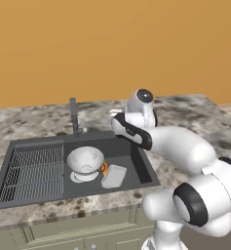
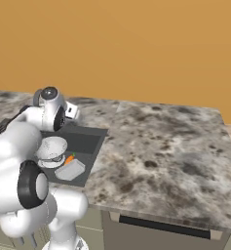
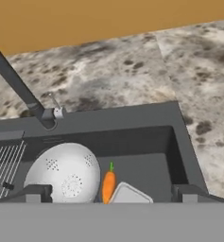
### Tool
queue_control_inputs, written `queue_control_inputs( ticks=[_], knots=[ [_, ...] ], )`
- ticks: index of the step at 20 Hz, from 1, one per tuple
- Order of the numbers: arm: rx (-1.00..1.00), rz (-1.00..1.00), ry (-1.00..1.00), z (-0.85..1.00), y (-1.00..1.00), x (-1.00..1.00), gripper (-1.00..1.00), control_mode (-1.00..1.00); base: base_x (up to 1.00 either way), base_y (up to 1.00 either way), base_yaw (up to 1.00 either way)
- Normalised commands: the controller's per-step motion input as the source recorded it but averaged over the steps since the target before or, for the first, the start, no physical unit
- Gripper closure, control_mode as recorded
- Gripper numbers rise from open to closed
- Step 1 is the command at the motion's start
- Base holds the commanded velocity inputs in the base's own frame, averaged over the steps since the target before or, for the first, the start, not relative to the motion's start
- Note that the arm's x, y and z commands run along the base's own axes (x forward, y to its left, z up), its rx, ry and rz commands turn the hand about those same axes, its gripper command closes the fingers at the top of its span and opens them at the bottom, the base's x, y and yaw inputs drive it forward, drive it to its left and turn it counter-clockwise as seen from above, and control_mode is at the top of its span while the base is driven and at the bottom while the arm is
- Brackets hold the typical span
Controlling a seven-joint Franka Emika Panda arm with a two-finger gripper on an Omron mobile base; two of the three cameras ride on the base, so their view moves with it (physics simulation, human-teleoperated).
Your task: Pick the tupperware and colander and place them in the sink. Then turn on the water.
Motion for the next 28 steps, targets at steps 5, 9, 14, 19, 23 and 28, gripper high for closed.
queue_control_inputs(
  ticks=[5,9,14,19,23,28],
  knots=[
    [0.0,0.02,-0.25,0.15,0.08,0.03,-1.0,-1.0,0.0,0.0,0.0],
    [0.0,0.02,-0.2,0.01,0.11,0.0,-1.0,-1.0,0.0,0.0,0.0],
    [0.0,0.02,-0.13,0.0,0.11,0.0,-1.0,-1.0,0.0,0.0,0.0],
    [0.0,0.0,-0.07,0.02,0.26,-0.08,-1.0,-1.0,0.0,0.0,0.0],
    [0.0,0.0,-0.05,0.0,0.26,-0.01,-1.0,-1.0,0.0,0.0,0.0],
    [0.0,0.0,0.0,0.0,0.23,0.0,-1.0,-1.0,0.0,0.0,0.0]
  ],
)
